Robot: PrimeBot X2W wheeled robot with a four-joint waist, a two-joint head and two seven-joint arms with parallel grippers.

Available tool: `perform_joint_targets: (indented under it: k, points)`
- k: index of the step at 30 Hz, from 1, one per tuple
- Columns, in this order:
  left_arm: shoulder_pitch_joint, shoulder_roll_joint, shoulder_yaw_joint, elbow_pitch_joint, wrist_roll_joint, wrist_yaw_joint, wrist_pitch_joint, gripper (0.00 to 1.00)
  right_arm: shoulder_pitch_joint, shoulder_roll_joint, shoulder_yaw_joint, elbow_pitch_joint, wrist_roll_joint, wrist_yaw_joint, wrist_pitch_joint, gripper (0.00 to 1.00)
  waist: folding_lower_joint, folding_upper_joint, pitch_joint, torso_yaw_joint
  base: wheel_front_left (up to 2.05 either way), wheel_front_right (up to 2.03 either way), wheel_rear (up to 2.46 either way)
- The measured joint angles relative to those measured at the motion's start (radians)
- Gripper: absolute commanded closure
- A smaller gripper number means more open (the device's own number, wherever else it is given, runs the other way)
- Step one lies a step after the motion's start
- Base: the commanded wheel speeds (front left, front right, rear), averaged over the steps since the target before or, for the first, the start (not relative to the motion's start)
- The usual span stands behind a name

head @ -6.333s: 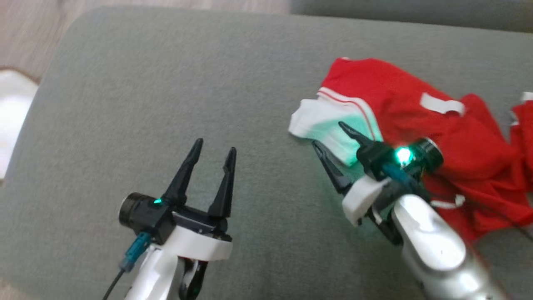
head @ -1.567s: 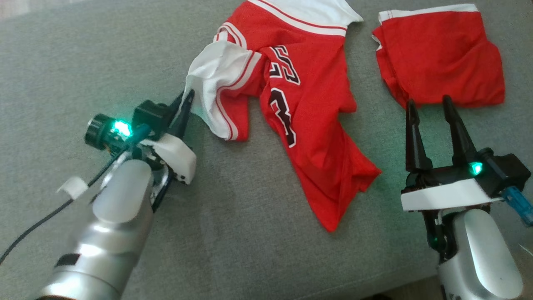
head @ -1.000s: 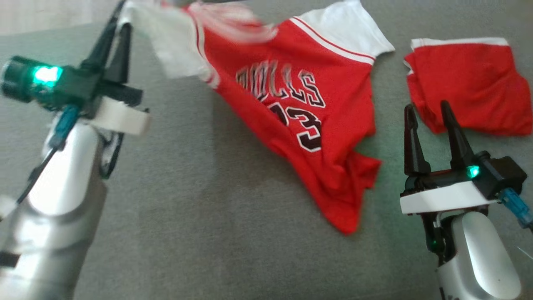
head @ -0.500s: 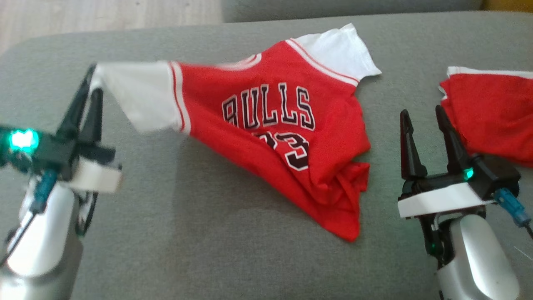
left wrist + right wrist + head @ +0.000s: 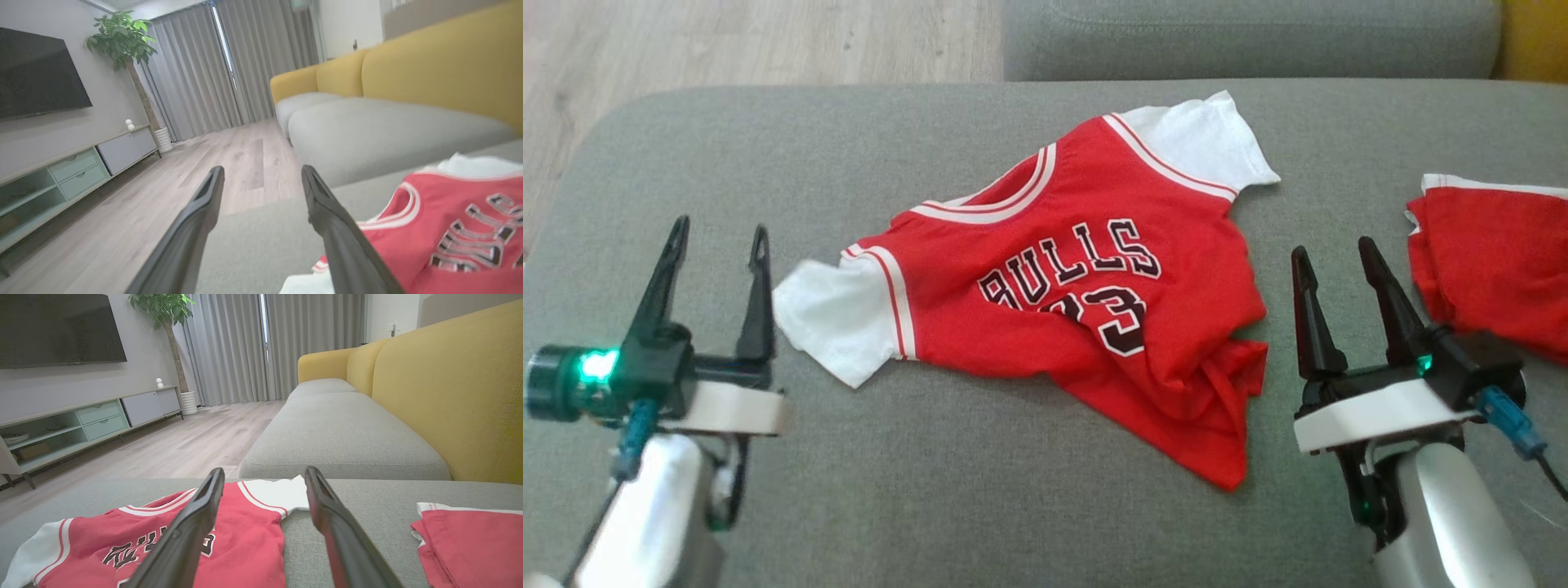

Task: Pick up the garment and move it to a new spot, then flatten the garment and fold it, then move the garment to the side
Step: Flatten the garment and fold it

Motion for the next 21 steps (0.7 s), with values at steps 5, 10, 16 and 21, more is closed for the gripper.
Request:
perform_joint_targets:
  k: [5,10,16,21]
  points:
    - [0.058,-0.068,0.019,-0.120,-0.025,0.035,-0.012,0.00,0.035,0.000,-0.005,0.000,0.008,0.000,-0.002,0.00,0.0000,0.0000,-0.024,0.000,0.00,0.00,0.00]
    - [0.163,-0.157,0.025,-0.241,-0.040,0.040,-0.014,0.00,0.071,0.000,-0.006,0.010,0.026,0.000,-0.013,0.00,0.0000,0.0000,-0.043,-0.009,0.00,0.00,0.00]
    - [0.256,-0.233,0.022,-0.248,-0.011,0.012,-0.016,0.00,0.098,0.000,0.003,0.042,0.046,0.000,-0.020,0.00,0.0000,0.0000,-0.055,-0.019,0.00,0.00,0.00]
    - [0.253,-0.253,0.030,-0.244,0.014,-0.030,-0.016,0.00,0.082,0.001,-0.029,0.078,0.011,0.000,0.016,0.00,0.0000,0.0000,-0.035,-0.008,0.00,0.00,0.00]
